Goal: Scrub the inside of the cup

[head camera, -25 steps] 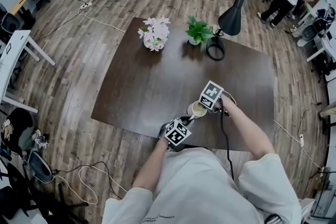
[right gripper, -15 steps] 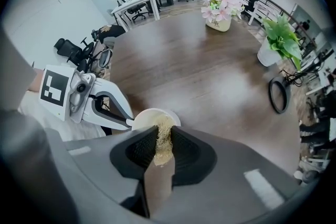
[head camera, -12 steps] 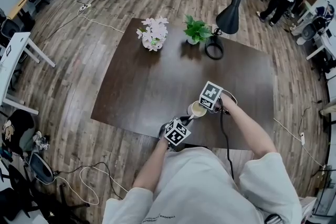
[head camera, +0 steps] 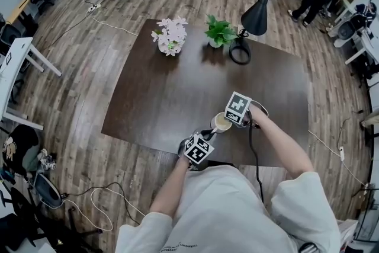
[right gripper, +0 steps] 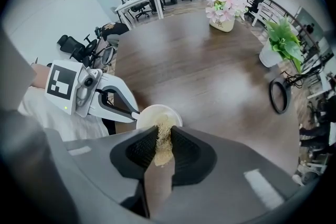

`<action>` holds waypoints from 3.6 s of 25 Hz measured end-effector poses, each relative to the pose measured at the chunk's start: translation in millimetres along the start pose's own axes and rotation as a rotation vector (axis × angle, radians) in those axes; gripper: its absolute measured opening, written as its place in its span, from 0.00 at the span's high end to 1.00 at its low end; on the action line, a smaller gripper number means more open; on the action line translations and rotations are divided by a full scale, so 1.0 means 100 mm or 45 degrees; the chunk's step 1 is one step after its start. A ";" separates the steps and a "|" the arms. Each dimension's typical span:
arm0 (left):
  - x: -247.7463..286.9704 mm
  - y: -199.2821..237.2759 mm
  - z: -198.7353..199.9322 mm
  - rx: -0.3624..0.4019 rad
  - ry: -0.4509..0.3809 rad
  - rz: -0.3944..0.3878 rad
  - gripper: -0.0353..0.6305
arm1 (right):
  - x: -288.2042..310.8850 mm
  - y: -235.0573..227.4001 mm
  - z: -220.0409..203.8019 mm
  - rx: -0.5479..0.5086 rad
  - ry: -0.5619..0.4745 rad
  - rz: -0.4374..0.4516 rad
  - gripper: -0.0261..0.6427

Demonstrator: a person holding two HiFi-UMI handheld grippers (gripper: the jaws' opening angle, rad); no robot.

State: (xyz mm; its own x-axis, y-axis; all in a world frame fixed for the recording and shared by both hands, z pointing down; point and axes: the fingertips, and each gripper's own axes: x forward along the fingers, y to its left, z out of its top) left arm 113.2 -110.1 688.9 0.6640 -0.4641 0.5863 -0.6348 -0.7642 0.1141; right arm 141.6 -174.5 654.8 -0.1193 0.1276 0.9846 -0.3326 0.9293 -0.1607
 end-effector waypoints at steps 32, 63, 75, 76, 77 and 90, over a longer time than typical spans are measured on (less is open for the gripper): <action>0.01 0.01 0.02 -0.022 0.007 0.013 0.88 | -0.04 0.23 -0.10 -0.069 0.043 0.084 0.82; 0.14 0.11 0.12 0.018 0.043 -0.035 0.89 | 0.01 0.21 0.02 -0.055 0.039 0.173 0.82; 0.16 0.08 0.13 0.011 0.043 -0.079 0.89 | -0.03 0.08 0.11 0.025 -0.046 0.170 0.82; 0.16 0.08 0.13 0.011 0.042 -0.081 0.89 | -0.02 0.06 0.12 0.033 -0.052 0.164 0.83; 0.16 0.09 0.13 0.011 0.042 -0.082 0.89 | -0.02 0.04 0.13 0.041 -0.057 0.158 0.82; 0.11 0.06 0.11 -0.005 0.035 -0.097 0.89 | 0.00 -0.14 0.15 0.109 -0.088 0.074 0.82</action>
State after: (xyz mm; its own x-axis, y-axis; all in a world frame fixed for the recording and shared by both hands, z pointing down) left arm 121.4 -124.4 687.7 0.6990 -0.3922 0.5979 -0.5845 -0.7951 0.1618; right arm 132.7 -192.7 656.3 -0.2041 0.1531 0.9669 -0.4019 0.8875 -0.2254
